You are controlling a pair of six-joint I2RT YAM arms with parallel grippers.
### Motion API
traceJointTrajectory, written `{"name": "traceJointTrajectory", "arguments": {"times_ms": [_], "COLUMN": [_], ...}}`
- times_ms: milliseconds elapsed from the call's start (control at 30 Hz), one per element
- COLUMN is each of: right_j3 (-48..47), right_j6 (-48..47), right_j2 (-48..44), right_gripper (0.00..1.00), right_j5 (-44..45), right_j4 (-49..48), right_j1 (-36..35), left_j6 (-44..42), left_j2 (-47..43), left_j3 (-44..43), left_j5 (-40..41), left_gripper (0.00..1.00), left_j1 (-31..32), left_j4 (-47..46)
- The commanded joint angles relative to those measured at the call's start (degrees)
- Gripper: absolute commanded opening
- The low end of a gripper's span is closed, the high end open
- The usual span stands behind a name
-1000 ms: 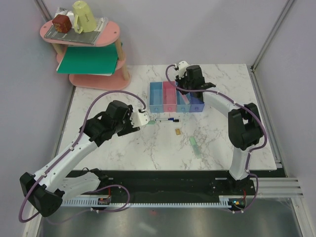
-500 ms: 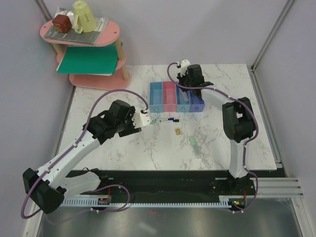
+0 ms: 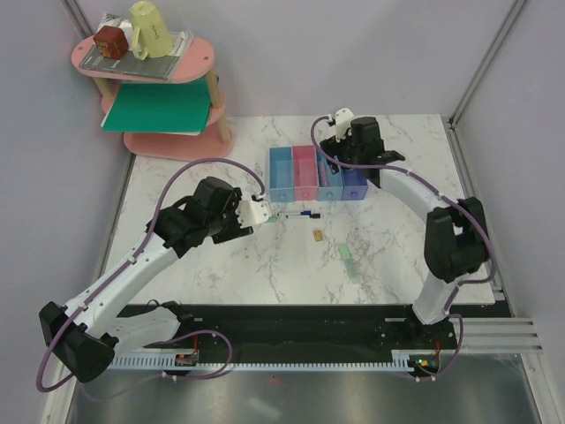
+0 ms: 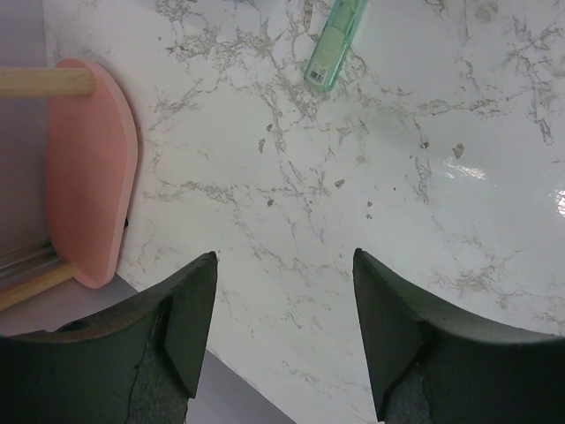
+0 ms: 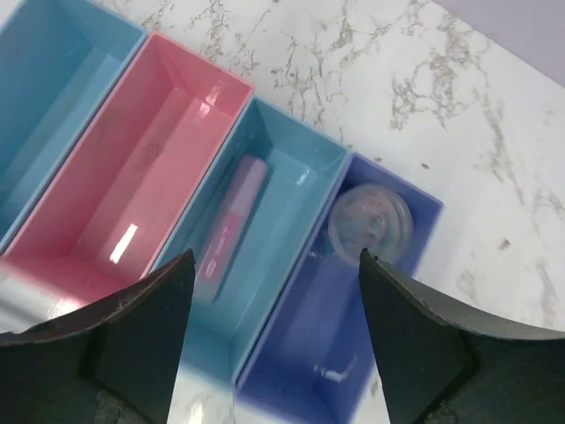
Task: Sort the stationery into containers
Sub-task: Place the pen in the storage box, then pick up the pen from the center of the board.
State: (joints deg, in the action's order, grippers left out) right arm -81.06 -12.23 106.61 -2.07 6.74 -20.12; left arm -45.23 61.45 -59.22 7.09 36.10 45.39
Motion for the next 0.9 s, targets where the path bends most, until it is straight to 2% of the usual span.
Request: {"name": "traceJointTrajectory", "arguments": {"times_ms": [0,100,267,400,567,867], "right_j3": [7.12,15.38,25.59,25.86,26.04,25.42], "right_j6": [-0.87,-2.27,-6.83,-7.99,-6.32,-5.0], "right_j2": [-16.74,-24.74,-29.27,-26.28,-23.47,-19.26], "right_gripper": [0.8,0.78,0.76,0.75,0.74,0.73], "right_j5": [-1.8,-4.0,-5.4,-8.12,-10.15,-7.78], "right_j4": [7.57,13.37,23.9,32.53,34.74,35.71], "right_j1": [-0.09,-0.36,-1.32,-1.68,-2.9,-9.92], "left_j6": [-1.0,-1.44,-0.91,3.65,7.96,2.09], "left_j2": [-2.47,-3.35,-2.57,1.56,10.69,22.83], "left_j3": [-2.39,-2.74,-2.3,-2.39,-4.67,-2.31], "left_j5": [-0.24,-0.15,0.55,0.12,-1.02,-1.73], "left_gripper": [0.7,0.7,0.71,0.72,0.7,0.69], "left_j1": [0.29,0.46,0.47,0.38,0.38,0.38], "left_j4": [1.19,1.72,1.9,0.5,-5.9,-17.78]}}
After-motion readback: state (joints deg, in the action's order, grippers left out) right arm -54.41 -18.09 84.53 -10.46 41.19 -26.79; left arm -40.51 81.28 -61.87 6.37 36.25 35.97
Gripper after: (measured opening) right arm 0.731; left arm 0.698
